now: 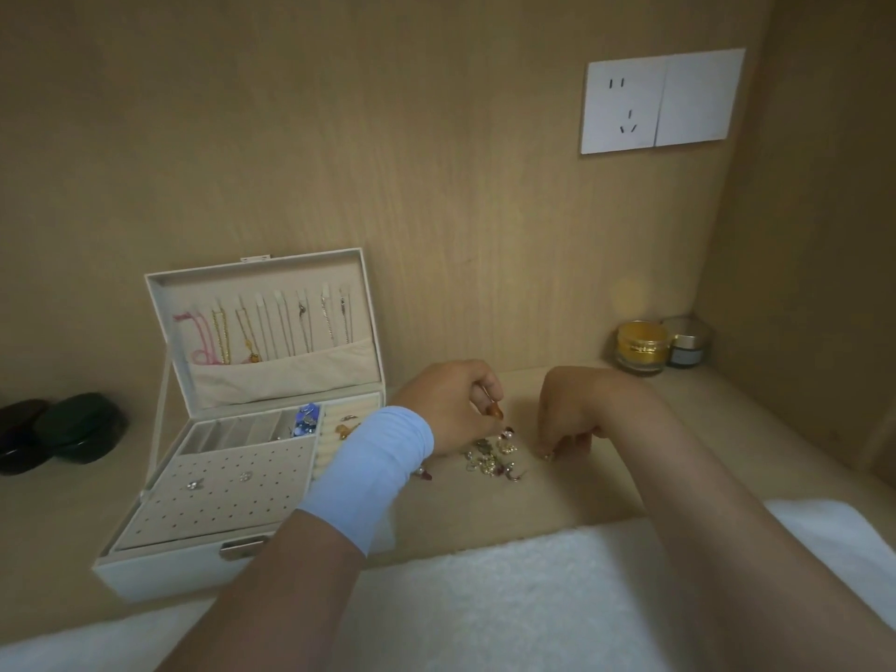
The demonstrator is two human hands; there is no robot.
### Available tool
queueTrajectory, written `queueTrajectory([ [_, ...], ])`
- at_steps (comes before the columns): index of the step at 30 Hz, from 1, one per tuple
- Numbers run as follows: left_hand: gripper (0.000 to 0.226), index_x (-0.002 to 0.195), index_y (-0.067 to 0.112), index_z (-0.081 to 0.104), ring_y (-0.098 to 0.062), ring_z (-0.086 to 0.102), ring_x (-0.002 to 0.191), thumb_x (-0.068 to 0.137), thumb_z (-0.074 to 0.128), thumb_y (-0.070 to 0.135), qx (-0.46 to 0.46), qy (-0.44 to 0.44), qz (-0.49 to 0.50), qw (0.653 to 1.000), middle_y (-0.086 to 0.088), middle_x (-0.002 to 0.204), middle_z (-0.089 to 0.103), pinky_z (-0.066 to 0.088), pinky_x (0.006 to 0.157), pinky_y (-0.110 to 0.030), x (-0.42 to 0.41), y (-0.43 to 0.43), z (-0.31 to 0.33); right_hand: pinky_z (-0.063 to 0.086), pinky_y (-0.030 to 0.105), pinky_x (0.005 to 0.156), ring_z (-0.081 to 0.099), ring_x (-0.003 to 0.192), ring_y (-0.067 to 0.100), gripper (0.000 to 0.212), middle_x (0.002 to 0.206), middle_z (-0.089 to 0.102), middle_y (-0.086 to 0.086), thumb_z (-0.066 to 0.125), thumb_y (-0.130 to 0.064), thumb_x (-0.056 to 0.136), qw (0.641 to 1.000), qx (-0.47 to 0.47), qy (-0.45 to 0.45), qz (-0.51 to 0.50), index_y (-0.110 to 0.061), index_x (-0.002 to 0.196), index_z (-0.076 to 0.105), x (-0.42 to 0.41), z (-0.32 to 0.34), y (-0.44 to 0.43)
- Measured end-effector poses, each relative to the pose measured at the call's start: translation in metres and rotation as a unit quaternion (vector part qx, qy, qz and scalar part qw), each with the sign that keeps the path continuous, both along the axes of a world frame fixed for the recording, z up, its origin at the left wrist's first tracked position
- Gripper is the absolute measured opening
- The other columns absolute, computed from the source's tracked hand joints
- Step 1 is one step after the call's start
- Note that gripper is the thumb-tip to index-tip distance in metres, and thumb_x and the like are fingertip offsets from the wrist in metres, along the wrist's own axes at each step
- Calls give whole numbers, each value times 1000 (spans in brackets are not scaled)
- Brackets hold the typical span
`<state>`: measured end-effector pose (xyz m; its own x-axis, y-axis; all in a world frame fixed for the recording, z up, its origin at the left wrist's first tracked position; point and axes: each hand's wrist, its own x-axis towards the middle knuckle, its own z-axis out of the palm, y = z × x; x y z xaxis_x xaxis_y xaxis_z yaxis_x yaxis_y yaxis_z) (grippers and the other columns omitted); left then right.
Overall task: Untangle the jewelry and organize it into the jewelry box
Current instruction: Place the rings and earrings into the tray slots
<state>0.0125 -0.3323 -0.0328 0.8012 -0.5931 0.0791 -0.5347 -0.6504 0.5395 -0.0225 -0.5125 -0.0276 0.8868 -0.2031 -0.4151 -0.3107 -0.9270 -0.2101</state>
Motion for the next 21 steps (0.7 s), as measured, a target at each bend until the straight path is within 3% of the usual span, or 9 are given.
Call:
queueTrajectory([
  [5,20,96,33,69,10,53,60,79,78,29,-30,1,-10,999,16,86,66,41,67,-17,1,24,14,43,21,49,64,60,16,21,90,77,10,67,-17,80,997,69,-21,22,-7,96,78,-1,11,6],
  [9,23,105,35,71,3,59,83,85,72,24,-67,2,13,998,18,98,66,45,87,-21,0,72,37,43,21,45,63,59,12,20,86,74,7,60,-12,87,981,155,-103,58,-5,99,75,-8,25,23],
  [13,24,104,34,72,-14,67,85,87,72,18,-127,17,68,990,13,100,70,52,82,-20,0,134,55,48,26,46,68,67,17,13,88,69,6,59,-14,97,939,299,-153,78,-6,102,68,-12,35,59],
  [18,26,103,34,71,-8,68,82,85,73,16,-159,11,145,977,9,98,69,51,80,-22,9,195,55,57,35,58,71,77,25,15,91,66,11,53,-6,101,874,448,-161,96,-8,110,65,-5,47,114],
  [21,18,97,31,70,-7,63,91,84,74,20,-131,5,180,975,10,97,69,50,87,-27,14,212,46,57,32,56,71,76,25,17,97,70,13,56,-9,100,868,458,-168,97,-10,114,65,6,48,145],
])
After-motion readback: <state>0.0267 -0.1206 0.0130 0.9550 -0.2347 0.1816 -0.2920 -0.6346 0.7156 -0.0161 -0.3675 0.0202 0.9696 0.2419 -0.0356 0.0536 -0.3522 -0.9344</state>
